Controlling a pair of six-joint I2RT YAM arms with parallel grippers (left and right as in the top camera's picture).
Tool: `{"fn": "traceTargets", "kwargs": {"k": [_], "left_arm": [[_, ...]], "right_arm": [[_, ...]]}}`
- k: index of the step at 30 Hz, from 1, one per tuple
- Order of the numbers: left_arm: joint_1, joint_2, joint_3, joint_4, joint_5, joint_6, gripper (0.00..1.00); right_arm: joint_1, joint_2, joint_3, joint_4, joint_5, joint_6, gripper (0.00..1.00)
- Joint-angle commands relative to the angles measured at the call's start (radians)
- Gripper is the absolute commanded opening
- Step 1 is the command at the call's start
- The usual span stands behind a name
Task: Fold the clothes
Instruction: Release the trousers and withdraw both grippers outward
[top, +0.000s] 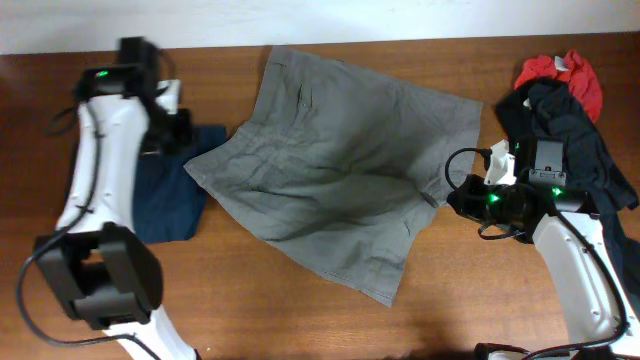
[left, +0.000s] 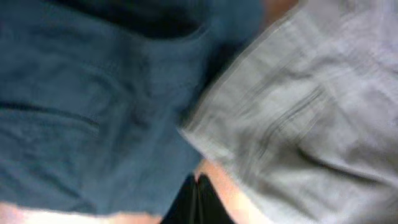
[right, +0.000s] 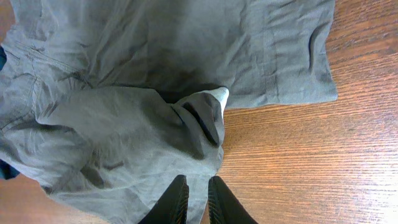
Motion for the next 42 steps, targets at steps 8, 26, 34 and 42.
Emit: {"fn": "traceTargets", "kwargs": {"k": [8, 26, 34, 42], "left_arm": [[0.12, 0.056, -0.318, 0.243, 0.093, 0.093, 0.0], [0.307, 0.174, -0.379, 0.405, 0.019, 0.032, 0.0], [0.386, 0.174, -0.323, 0.391, 0.052, -0.005, 0.0], [0.368, 0.156, -0.064, 0.163, 0.21, 0.075, 0.06]], "right_arm": [[-0.007, 0.003, 0.005, -0.007, 0.008, 0.009, 0.17], [-0.007, 0.003, 0.005, -0.052, 0.008, 0.008, 0.17], [-0.007, 0.003, 0.005, -0.049, 0.009, 0.008, 0.18], [-0.008, 0.004, 0.005, 0.092, 0.069, 0.065, 0.04]]}}
